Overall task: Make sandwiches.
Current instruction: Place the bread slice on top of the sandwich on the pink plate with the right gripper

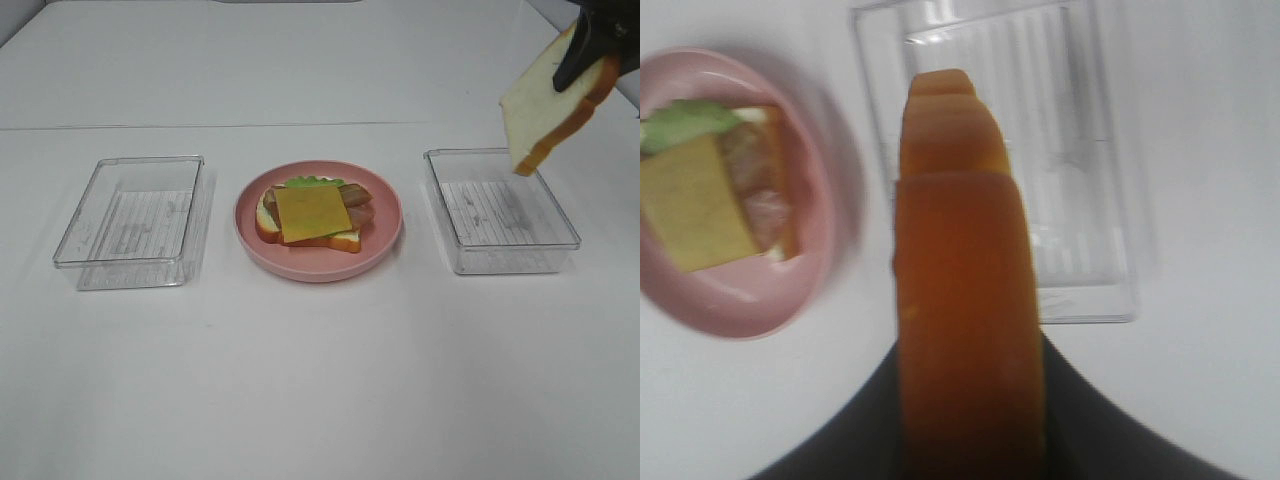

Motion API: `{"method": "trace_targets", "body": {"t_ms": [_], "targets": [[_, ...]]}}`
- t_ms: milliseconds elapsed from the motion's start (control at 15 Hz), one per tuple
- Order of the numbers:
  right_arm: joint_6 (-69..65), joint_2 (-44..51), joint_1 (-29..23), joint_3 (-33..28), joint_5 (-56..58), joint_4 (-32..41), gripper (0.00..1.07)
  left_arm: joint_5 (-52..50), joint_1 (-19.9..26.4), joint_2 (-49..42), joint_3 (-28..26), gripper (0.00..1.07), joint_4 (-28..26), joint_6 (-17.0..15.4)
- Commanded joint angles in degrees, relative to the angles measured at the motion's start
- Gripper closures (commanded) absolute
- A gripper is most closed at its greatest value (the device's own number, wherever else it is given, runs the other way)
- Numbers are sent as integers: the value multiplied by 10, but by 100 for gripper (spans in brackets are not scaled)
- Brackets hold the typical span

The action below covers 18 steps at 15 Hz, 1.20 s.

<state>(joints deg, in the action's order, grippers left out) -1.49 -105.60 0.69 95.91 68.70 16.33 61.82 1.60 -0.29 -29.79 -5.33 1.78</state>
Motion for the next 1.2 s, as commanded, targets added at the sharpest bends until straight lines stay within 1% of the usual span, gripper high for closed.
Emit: {"method": "trace_targets", "body": {"t_ms": [67,200,267,467,667,733,800,867,933,1000,1200], "targets": [[61,14,1,-44,-26,119,107,-2,-1,-12,2,9,-6,-3],[127,10,1,-95,-39,246,107,-2,-1,-12,2,9,-6,-3],[131,10,1,-104,-46,248,107,-2,-1,-12,2,9,-6,-3],[131,10,0,-105,-48,233,107,-2,-1,-12,2,9,-6,-3],[138,-16,-21,-105,-94,304,107,-2,-1,-12,2,9,-6,-3],[163,-36,-37,-105,-99,355,107,-2,-1,-12,2,9,-6,-3],[211,-70,-65,-105,-99,421,107,-2,-1,-12,2,9,-6,-3],[230,-97,-83,-105,-102,456,107,-2,-1,-12,2,9,-6,-3],[232,-108,-90,-105,-107,470,107,-2,-1,-12,2,9,-6,-3],[237,-145,-113,-97,-117,497,107,-2,-1,-12,2,9,-6,-3],[237,-197,-140,-64,-127,507,107,-2,-1,-12,2,9,-6,-3]]}}
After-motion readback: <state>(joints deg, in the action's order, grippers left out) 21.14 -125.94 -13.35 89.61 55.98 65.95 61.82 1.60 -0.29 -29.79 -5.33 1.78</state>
